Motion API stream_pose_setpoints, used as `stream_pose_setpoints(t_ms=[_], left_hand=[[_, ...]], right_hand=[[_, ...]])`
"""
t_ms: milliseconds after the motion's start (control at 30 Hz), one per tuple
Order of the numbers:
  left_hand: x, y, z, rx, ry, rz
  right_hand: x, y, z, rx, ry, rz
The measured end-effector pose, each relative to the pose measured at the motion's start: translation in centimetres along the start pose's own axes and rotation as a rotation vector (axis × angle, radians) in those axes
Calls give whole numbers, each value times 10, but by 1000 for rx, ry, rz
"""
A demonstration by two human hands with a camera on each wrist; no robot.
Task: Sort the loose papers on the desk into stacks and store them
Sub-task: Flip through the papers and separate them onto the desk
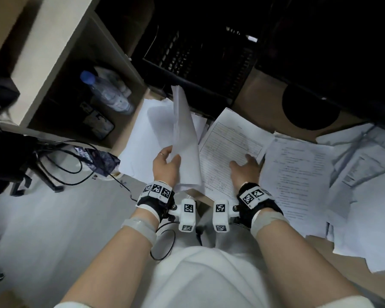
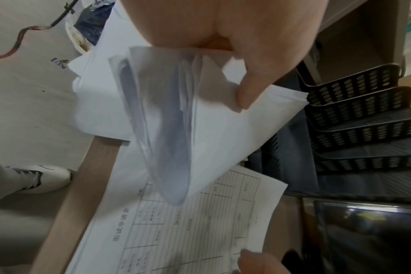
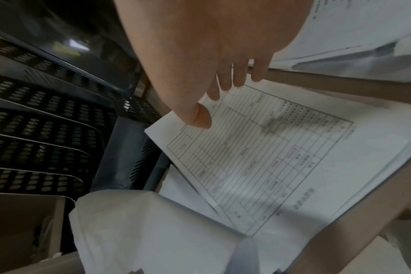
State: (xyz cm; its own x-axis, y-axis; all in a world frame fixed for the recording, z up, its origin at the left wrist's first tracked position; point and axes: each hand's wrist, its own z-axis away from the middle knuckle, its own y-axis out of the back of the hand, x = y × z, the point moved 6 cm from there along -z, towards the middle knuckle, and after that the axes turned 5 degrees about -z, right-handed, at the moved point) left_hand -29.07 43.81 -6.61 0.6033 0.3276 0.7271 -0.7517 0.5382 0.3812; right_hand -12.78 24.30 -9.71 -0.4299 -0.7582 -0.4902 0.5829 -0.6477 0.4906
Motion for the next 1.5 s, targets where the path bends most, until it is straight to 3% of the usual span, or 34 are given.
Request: stream_pose_setpoints(t_ms=[100,200,333,567,767,1067,1200,1367,1500], left_hand=[[16,8,-3,41,4,139],[32,13,-8,53,-37,229],[42,11,-18,22,-45,216],[33,15,-32,53,71,148],[29,16,-43,77,106,83],[26,12,-44,25,99,93],[26,18,-45,15,75,127],[30,27,-32,-74,-10,145],[32,23,-18,-200,-1,247]], right_hand=[[-28,-13,7,-149,50,-124],[-52,-20,12,-206,137,-130],[-74,-27,4,-256,195,-79],[-100,-67,-32,-455,233,71],[-80,-88,-53,-482,263,535],[-54,-97,-23,-497,275,562],[-65,-90,-25,-498,214,377],[-98,-77,4,-427,298,-40],[-107,-71,47,-421,346,-307]])
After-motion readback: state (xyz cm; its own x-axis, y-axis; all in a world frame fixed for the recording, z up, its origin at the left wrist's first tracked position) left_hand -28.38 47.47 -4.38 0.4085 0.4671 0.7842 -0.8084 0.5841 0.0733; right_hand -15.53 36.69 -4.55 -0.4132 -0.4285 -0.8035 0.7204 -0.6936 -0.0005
